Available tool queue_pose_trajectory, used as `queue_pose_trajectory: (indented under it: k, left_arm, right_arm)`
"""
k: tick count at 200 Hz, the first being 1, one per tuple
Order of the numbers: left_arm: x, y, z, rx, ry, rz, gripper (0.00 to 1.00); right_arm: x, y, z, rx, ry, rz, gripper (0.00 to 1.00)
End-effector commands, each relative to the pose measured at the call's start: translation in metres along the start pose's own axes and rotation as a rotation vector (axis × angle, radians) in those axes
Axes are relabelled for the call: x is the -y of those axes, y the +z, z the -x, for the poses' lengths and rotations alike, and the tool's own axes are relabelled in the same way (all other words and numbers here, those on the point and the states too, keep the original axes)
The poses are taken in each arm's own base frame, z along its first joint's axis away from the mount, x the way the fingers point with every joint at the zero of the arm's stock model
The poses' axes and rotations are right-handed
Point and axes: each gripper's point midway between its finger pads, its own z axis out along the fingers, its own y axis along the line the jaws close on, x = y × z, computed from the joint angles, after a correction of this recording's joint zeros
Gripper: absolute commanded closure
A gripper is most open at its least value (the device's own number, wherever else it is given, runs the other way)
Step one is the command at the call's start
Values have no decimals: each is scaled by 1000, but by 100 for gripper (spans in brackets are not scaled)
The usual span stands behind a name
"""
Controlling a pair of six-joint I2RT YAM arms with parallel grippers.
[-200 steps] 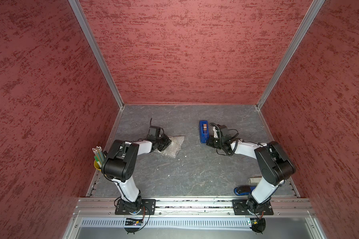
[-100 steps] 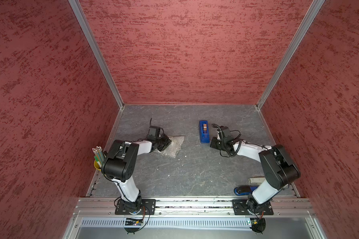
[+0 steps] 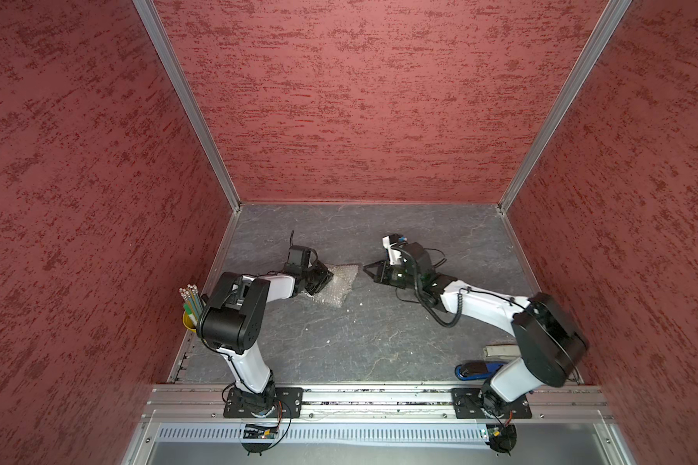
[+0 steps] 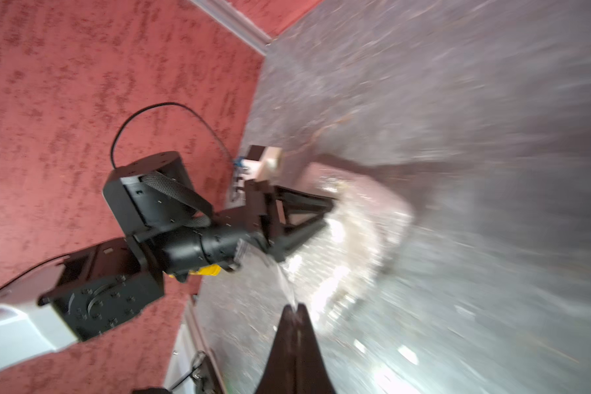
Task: Wrap dinner plates in bubble wrap
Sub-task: Stick the tape on the bubble wrap.
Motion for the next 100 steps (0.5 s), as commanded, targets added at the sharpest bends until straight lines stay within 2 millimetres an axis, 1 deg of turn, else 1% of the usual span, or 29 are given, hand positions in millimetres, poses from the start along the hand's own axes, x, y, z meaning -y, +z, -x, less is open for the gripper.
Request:
queue_pose_trajectory:
  k: [1, 12, 32, 45, 75, 100]
  left_arm:
    - [-56, 6, -18, -63, -110, 151, 83]
    - [-56, 5, -17, -62, -114, 148, 83]
    - [-54, 5, -16, -59, -114, 142, 83]
    - [-52, 5, -15, -61, -114, 135, 83]
    - [-52, 6, -15, -63, -122, 129, 83]
    - [-52, 7, -15, -65, -125, 127, 83]
  right_arm:
    - [-43, 30, 2, 12, 47, 167, 100]
    - [-46, 44, -4, -1, 70, 188, 100]
    - [-36, 59, -10, 0, 112, 172, 100]
    - [-26, 64, -12, 5, 124, 133, 100]
    - [-2, 68, -16, 14, 141, 43, 100]
    - [12, 73, -19, 19, 148, 2, 100]
